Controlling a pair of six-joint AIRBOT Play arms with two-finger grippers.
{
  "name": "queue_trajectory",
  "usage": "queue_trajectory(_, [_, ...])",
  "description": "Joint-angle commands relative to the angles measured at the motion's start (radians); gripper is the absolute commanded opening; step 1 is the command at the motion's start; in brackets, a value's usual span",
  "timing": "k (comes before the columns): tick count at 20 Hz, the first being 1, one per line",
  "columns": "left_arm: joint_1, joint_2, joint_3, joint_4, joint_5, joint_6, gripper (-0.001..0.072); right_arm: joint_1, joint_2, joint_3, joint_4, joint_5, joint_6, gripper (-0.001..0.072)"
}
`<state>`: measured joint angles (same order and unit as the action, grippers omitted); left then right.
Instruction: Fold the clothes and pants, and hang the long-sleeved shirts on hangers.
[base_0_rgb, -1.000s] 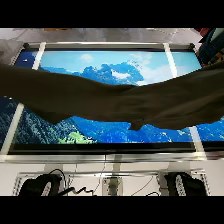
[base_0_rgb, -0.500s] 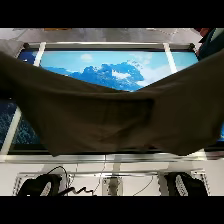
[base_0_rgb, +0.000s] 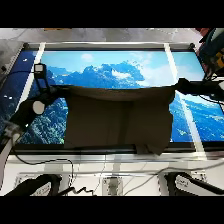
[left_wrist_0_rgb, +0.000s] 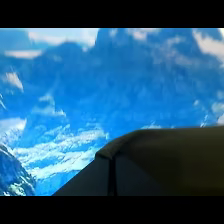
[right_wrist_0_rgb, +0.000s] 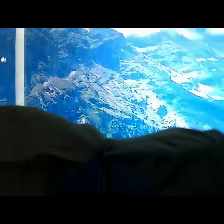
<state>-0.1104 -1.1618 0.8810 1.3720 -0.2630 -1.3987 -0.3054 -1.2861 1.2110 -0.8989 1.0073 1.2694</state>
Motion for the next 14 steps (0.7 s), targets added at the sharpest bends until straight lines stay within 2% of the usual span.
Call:
queue_trajectory(1, [0.0,-0.095,0.001,0.0,0.048,0.0,0.0014,0.001,-0.131,-0.007,0.008,-0.063,-0.005,0.0012])
queue_trajectory(5, [0.0,-0.096,0.001,0.0,0.109,0.0,0.0014,0.001,-0.135,-0.007,0.008,-0.136,-0.005,0.0013])
queue_trajectory(10, [0.0,-0.098,0.001,0.0,0.113,0.0,0.0014,0.001,-0.135,-0.007,0.004,-0.129,-0.005,0.0012])
queue_trajectory(14, [0.0,-0.114,0.001,0.0,0.118,0.0,0.0013,0.001,-0.135,-0.007,-0.006,-0.175,-0.005,0.0012])
